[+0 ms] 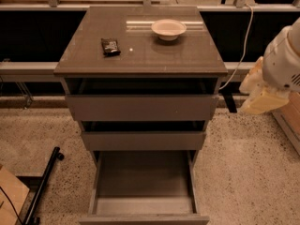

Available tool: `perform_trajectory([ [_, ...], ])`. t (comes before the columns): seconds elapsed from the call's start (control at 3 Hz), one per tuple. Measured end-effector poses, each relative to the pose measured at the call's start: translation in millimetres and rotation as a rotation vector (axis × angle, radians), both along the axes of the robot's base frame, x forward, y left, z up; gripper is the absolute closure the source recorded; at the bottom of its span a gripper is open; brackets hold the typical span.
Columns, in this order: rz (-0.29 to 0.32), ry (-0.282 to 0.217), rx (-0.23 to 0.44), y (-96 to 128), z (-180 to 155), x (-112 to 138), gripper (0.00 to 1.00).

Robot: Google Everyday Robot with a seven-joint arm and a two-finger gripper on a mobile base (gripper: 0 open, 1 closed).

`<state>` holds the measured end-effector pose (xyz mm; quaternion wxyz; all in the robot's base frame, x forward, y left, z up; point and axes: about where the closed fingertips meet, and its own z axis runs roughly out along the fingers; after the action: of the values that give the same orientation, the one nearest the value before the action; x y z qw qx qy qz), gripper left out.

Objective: Close bottom drawer

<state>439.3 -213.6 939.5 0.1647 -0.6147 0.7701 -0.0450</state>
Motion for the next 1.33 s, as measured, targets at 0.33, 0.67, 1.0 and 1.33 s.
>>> perform_trajectory([
  [0.33,0.039,-0.002,0.026,-2,-47,16,0.82],
  [0.67,0.038,-0.015,0.025,-1,-45,17,1.00],
  [1.0,0.038,-0.014,0.025,-1,-45,17,1.00],
  [1.33,0.042,0.027,0.034,5,-77,7,1.00],
])
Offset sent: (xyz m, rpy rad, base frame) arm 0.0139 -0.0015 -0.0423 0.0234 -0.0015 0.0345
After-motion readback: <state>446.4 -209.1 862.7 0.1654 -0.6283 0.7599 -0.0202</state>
